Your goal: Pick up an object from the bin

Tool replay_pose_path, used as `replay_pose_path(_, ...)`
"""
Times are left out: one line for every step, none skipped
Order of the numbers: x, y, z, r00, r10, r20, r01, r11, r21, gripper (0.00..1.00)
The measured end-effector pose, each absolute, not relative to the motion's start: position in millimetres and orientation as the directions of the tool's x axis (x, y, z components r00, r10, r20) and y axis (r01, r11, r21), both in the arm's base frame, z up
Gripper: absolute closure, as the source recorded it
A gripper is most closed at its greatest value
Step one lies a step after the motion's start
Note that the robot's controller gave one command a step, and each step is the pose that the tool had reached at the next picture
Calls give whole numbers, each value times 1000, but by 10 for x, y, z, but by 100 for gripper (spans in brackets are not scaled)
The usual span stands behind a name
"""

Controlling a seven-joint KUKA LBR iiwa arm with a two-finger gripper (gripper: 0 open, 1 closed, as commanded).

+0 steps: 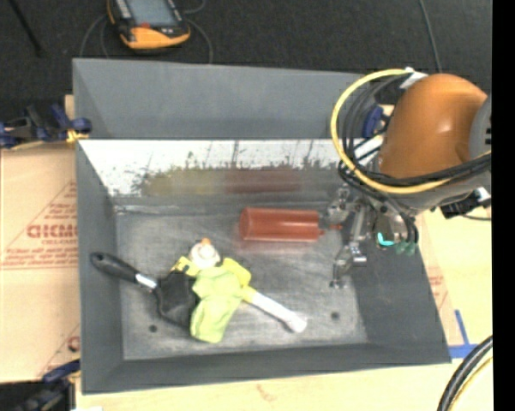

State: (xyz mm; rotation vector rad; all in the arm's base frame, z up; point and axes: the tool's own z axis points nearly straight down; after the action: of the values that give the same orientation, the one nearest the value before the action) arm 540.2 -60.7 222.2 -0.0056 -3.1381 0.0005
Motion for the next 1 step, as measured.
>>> replay_pose_path(5417, -607, 2260, -1000, 2, -4, 2, 1000, -1, 0)
